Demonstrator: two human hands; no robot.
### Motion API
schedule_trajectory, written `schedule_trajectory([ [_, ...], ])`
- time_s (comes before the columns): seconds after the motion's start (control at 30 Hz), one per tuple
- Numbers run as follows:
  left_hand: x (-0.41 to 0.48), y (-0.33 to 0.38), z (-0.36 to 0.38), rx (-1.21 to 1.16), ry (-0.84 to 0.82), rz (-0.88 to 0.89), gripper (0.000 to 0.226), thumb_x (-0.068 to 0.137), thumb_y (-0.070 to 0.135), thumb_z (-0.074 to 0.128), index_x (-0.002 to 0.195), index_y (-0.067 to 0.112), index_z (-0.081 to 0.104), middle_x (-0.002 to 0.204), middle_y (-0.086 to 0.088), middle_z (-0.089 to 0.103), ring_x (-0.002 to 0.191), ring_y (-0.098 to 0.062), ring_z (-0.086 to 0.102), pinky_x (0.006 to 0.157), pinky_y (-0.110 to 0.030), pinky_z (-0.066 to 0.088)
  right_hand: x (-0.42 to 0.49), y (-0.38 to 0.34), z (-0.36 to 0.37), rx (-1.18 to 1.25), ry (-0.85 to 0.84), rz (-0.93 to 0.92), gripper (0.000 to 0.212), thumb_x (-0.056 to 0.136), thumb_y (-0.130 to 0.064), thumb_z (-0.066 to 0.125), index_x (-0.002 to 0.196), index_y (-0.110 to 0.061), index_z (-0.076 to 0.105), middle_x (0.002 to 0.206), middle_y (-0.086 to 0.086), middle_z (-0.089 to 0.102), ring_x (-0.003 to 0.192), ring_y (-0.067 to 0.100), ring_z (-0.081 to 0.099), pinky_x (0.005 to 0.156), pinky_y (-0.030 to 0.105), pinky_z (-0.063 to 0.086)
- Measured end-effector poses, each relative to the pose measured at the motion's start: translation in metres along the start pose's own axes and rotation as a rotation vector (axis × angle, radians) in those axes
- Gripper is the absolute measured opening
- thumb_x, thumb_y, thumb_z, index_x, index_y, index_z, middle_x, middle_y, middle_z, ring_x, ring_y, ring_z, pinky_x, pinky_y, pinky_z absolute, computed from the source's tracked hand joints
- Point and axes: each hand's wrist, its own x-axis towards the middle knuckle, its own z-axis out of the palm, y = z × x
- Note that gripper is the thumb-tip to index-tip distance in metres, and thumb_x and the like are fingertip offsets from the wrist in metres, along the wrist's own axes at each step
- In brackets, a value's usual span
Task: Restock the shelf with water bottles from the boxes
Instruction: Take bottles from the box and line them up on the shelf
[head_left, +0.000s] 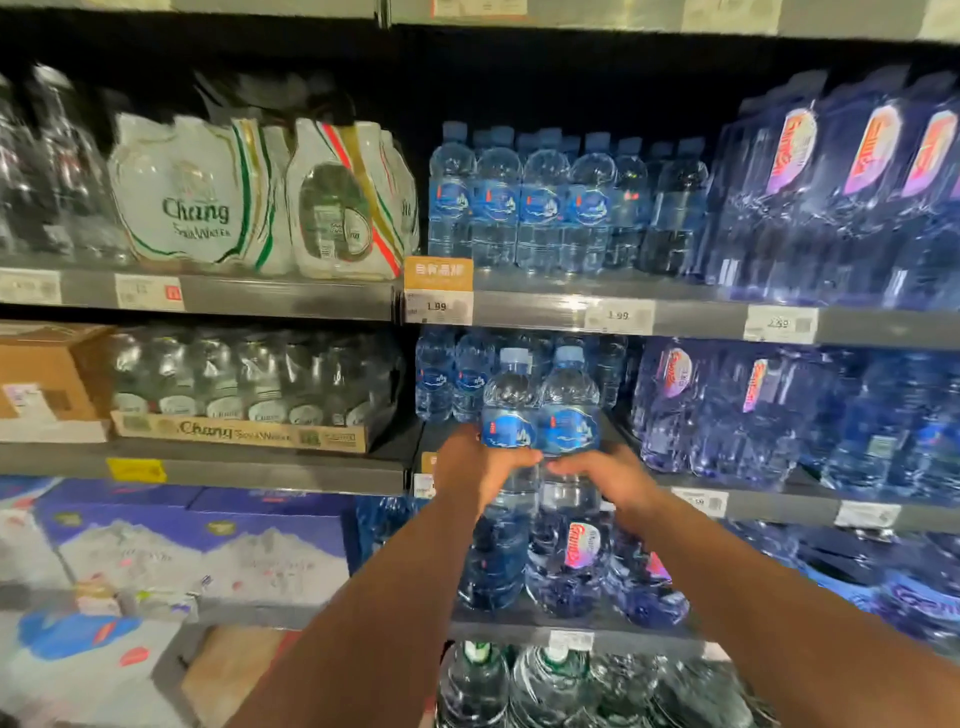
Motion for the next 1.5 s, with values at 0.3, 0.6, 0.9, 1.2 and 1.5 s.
schedule_trajectory([
  [0.3, 0.076, 0.000, 0.017, 0.092, -0.012, 0.046, 0.088, 0.031, 0.067, 0.076, 0.107, 0.024, 0.066, 0.095, 0.007, 0.071, 0.086, -0.014, 0.068, 0.079, -0.032, 0.057, 0.048, -0.023, 0.011, 0.098, 0.058, -0.002, 0.060, 0.060, -0.016, 0.085, 0.113, -0.006, 0.059, 0.103, 0.004, 0.067, 0.083, 0.014, 0.060, 0.069, 0.028, 0.041],
  [0.6, 0.128, -0.023, 0.039, 0.066, 0.040, 0.117, 0.062, 0.051, 0.037, 0.090, 0.102, 0.018, 0.060, 0.101, 0.000, 0.070, 0.093, -0.022, 0.066, 0.084, -0.037, 0.054, 0.101, -0.007, 0.030, 0.100, 0.220, -0.017, 0.034, 0.063, 0.009, 0.080, 0.083, -0.012, 0.063, 0.082, 0.002, 0.070, 0.071, 0.015, 0.067, 0.061, 0.023, 0.054],
  [0.9, 0.148, -0.042, 0.057, 0.053, 0.086, 0.143, 0.062, 0.060, 0.033, 0.087, 0.111, 0.018, 0.056, 0.109, -0.002, 0.069, 0.100, -0.025, 0.065, 0.086, -0.039, 0.053, 0.132, 0.018, 0.041, 0.067, 0.317, -0.067, 0.048, 0.057, 0.018, 0.077, 0.087, -0.016, 0.061, 0.098, 0.013, 0.071, 0.094, 0.034, 0.068, 0.088, 0.048, 0.053],
  [1.2, 0.152, -0.038, 0.065, 0.210, 0.080, -0.010, 0.077, 0.070, 0.013, 0.081, 0.132, 0.008, 0.036, 0.136, -0.012, 0.036, 0.125, -0.032, 0.039, 0.106, -0.036, 0.037, 0.147, 0.022, 0.053, -0.067, 0.436, -0.036, 0.056, 0.053, -0.008, 0.088, 0.100, -0.017, 0.058, 0.100, 0.008, 0.064, 0.089, 0.023, 0.062, 0.079, 0.030, 0.050],
  [1.5, 0.162, -0.037, 0.079, 0.226, 0.190, -0.021, 0.066, 0.073, 0.024, 0.080, 0.124, 0.007, 0.042, 0.130, -0.016, 0.047, 0.116, -0.035, 0.051, 0.095, -0.039, 0.044, 0.168, 0.030, 0.050, -0.069, 0.478, 0.010, 0.045, 0.068, -0.013, 0.084, 0.110, -0.007, 0.067, 0.099, 0.006, 0.068, 0.082, 0.018, 0.059, 0.073, 0.024, 0.043],
])
